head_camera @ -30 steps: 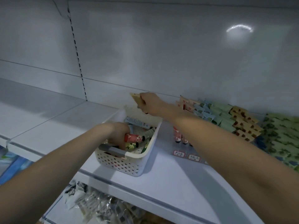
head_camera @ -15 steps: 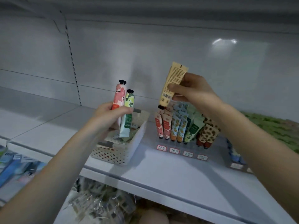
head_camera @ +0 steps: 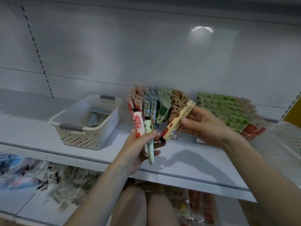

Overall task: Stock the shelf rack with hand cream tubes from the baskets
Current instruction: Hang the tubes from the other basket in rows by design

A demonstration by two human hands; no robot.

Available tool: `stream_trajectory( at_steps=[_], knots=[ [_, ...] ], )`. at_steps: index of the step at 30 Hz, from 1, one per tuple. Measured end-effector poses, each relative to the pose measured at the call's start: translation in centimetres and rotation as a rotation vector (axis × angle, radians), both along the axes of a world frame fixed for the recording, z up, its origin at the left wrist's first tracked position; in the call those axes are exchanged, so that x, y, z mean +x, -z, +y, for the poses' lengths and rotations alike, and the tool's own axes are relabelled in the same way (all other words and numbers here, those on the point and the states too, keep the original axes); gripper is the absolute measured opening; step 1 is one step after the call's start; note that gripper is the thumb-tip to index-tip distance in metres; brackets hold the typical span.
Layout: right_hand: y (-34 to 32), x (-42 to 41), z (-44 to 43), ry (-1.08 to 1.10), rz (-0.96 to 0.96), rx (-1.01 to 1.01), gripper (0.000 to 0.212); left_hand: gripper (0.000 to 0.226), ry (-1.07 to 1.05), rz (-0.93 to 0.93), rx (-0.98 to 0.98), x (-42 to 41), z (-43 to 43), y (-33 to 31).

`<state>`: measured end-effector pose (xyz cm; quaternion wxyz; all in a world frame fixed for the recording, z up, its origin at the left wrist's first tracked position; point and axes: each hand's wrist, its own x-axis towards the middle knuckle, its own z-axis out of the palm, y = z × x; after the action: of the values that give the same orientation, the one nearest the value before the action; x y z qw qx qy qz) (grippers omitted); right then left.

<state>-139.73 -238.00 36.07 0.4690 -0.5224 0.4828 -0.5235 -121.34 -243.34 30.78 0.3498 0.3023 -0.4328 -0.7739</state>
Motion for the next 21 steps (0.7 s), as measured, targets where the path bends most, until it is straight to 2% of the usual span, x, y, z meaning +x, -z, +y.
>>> stream_trajectory(
  at_steps=[2, 4, 9, 12, 16, 18, 21],
  knots=[
    [0.4, -0.2, 0.8, -0.043, -0.031, 0.008, 0.041, 0.035, 0.103, 0.050, 0.035, -0.9, 1.0, 0.1],
    [0.7, -0.4, 1.4, -0.060, -0.065, 0.000, 0.039, 0.036, 0.141, 0.063, 0.025, -1.4, 1.6, 0.1],
    [2.1, -0.9, 2.1, 0.025, -0.121, 0.008, 0.049, 0.037, -0.002, 0.033, -0.086, -2.1, 2.0, 1.0],
    [3.6, -0.4, 2.7, 0.127, -0.058, 0.035, 0.027, 0.029, -0.145, -0.116, -0.226, -2.5, 2.1, 2.0],
    [6.3, 0.5, 2.4, 0.287, -0.005, 0.076, 0.008, 0.029, -0.215, -0.227, -0.363, -3.0, 2.3, 3.7],
    [7.2, 0.6, 2.0, 0.335, 0.036, 0.109, 0.005, 0.027, -0.233, -0.299, -0.352, -3.2, 2.2, 4.4],
    [7.3, -0.3, 1.2, 0.465, 0.166, 0.076, 0.006, 0.018, -0.254, -0.301, -0.237, -2.9, 1.4, 5.5]
  ],
)
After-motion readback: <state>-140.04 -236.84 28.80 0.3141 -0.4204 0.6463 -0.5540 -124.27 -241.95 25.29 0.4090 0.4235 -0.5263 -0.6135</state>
